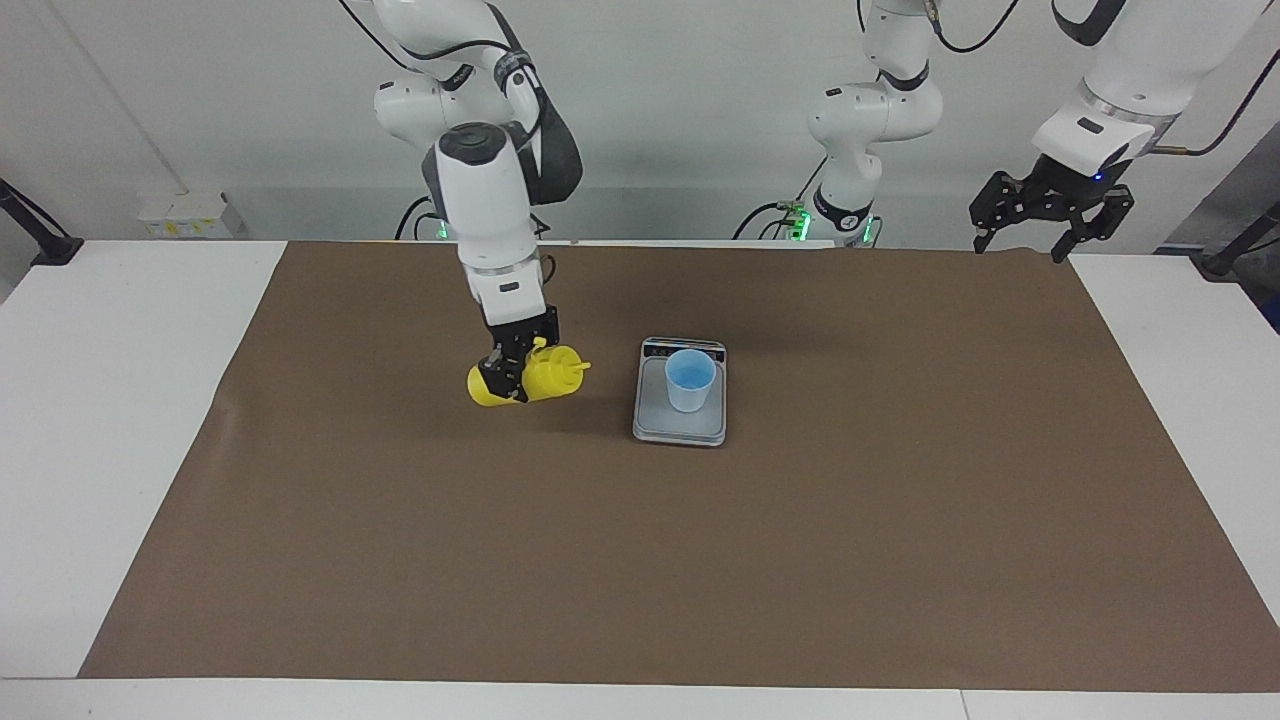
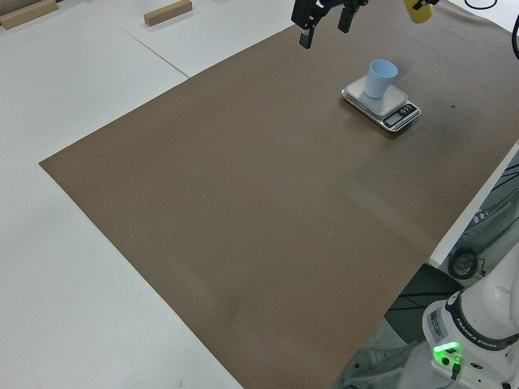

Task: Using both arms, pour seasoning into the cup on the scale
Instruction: 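Turn the bottle upright and carry it back with the right gripper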

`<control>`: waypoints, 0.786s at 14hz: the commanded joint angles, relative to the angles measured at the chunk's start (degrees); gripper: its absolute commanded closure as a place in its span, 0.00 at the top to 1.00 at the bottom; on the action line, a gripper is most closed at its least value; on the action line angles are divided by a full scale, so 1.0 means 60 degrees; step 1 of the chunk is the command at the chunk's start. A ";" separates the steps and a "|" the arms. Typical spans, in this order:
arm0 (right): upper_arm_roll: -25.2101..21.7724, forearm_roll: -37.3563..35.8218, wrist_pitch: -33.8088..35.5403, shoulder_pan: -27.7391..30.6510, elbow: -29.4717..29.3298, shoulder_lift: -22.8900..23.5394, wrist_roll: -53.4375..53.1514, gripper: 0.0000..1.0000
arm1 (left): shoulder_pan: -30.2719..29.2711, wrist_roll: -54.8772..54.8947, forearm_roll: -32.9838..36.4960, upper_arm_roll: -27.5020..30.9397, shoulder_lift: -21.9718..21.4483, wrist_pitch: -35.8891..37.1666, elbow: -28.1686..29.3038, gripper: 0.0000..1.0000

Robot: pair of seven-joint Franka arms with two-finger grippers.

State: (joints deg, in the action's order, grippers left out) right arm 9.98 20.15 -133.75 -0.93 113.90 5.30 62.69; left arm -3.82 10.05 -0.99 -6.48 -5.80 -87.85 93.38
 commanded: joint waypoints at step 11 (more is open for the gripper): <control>0.0094 0.8782 -0.0150 0.1693 0.1275 0.1004 0.7842 0.00 | -0.0037 0.0024 0.0122 -0.0004 -0.0190 0.0095 0.0154 1.00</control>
State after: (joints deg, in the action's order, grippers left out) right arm 9.91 67.76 -134.11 8.70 120.98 10.76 104.71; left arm -3.82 10.05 -0.99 -6.48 -5.80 -87.83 93.38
